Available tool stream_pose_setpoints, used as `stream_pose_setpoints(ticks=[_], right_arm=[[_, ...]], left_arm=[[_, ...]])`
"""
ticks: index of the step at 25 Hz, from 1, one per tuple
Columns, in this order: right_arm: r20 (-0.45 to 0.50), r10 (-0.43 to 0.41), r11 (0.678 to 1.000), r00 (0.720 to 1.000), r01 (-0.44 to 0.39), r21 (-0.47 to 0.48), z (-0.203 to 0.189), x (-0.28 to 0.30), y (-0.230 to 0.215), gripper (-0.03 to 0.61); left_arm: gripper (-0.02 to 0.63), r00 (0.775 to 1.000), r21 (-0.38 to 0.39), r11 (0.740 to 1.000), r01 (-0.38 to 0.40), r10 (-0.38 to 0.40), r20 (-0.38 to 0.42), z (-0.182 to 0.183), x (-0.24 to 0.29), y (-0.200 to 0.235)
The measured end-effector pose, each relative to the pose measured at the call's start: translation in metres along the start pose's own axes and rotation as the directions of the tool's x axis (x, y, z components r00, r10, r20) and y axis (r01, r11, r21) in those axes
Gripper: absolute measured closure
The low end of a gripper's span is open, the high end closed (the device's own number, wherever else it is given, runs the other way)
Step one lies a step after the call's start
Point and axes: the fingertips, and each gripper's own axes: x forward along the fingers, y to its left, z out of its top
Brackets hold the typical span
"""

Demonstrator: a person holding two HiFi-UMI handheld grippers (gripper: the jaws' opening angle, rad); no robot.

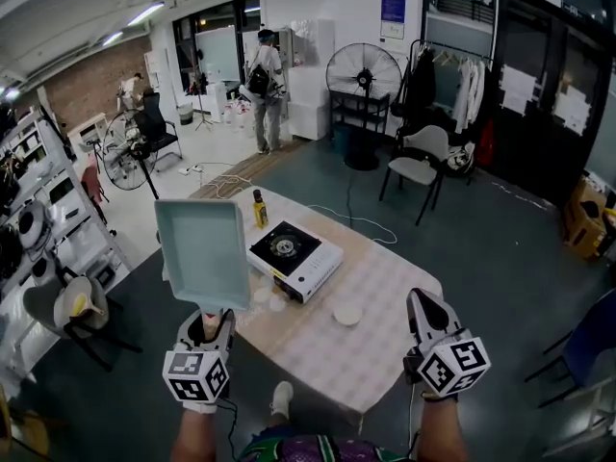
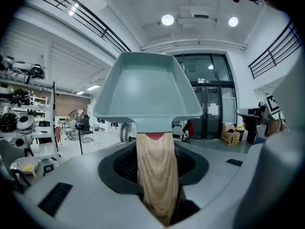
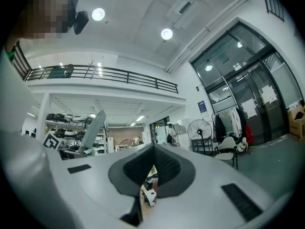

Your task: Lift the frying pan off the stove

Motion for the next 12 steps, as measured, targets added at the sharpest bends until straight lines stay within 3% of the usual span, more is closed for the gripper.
stream_pose_setpoints(ticks=[12], right_arm=[[-0.016,-0.010,1.000,1.000,0.010,-0.014,-0.007,-0.007,0.003,0.574]], left_arm=[[0.422,0.996,-0.017,0.997,-0.070,0.071,0.050,0.011,-0.034,0.020]])
